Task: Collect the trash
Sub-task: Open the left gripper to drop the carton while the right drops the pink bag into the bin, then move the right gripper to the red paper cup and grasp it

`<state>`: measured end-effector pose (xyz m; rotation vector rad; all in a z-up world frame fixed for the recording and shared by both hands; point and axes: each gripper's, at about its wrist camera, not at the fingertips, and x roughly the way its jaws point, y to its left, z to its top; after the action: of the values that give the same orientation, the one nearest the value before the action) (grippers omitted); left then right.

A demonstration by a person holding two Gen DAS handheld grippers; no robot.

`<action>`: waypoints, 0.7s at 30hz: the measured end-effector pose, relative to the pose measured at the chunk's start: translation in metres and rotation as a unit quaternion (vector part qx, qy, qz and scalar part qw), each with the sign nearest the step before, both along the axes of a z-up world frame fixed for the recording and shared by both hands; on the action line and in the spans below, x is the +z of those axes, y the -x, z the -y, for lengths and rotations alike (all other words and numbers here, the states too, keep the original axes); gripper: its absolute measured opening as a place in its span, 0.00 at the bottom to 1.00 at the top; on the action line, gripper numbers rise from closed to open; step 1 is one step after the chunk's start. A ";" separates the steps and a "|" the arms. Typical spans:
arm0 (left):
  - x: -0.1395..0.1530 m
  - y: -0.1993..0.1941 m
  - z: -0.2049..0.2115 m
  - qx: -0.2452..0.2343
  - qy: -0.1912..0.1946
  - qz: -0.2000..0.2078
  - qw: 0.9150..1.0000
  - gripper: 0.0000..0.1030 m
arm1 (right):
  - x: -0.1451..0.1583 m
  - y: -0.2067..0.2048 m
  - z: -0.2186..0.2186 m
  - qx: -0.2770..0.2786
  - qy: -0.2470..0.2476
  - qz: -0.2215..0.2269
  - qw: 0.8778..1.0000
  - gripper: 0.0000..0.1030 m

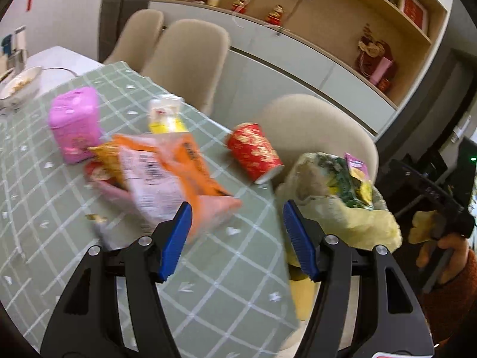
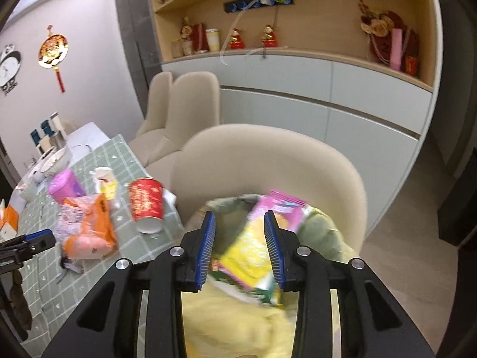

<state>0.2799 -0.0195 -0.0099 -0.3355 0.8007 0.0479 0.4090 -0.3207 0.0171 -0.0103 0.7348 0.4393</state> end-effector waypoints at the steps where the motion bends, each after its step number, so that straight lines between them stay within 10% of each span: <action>1: 0.000 0.003 -0.007 0.007 -0.003 0.000 1.000 0.58 | 0.001 0.003 -0.007 0.007 -0.004 0.000 1.000 0.32; 9: 0.002 0.028 -0.053 0.049 -0.020 -0.002 0.999 0.58 | -0.014 0.005 -0.100 0.115 -0.022 -0.039 0.992 0.32; 12: 0.002 0.031 -0.070 0.055 -0.024 -0.001 0.998 0.58 | -0.025 -0.007 -0.134 0.137 -0.006 -0.062 0.989 0.47; 21: -0.020 0.033 -0.120 0.087 0.009 -0.011 0.996 0.58 | -0.061 -0.057 -0.194 0.111 0.059 -0.078 0.989 0.54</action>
<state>0.2467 0.1006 -0.0295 -0.4214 0.7922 0.2083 0.4656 -0.1265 -0.0444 -0.1724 0.9175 0.6133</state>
